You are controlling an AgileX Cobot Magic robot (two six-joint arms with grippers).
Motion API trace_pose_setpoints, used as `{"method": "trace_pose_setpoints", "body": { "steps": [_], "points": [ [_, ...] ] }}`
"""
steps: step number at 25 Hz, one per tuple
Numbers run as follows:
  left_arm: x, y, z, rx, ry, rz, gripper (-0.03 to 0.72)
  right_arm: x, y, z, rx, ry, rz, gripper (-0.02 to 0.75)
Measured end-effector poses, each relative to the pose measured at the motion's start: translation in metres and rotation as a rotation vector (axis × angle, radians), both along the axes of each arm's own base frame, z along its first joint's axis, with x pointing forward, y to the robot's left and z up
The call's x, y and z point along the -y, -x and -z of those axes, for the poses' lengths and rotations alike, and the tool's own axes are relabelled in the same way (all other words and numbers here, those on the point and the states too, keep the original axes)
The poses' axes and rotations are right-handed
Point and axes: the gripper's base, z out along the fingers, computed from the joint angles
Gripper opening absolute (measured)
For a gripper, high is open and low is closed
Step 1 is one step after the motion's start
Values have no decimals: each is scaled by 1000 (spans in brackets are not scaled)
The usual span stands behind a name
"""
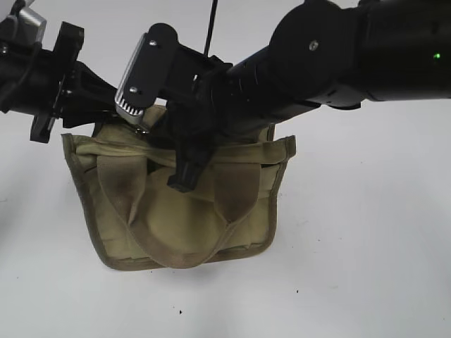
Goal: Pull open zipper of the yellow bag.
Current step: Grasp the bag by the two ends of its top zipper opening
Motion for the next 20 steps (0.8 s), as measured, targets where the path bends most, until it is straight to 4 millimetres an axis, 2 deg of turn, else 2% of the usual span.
{"method": "trace_pose_setpoints", "body": {
  "steps": [4, 8, 12, 20],
  "points": [
    [1, 1, -1, -7, 9, 11, 4, 3, 6, -9, -15, 11, -29, 2],
    [2, 2, -3, -13, 34, 11, 4, 18, 8, -27, -56, -3, -18, 2],
    [3, 1, -3, -9, 36, 0, 4, 46, 5, -38, -139, 14, 23, 2],
    [2, 0, -3, -2, 28, -13, 4, 102, -4, -41, -315, 123, 205, 2]
  ]
}}
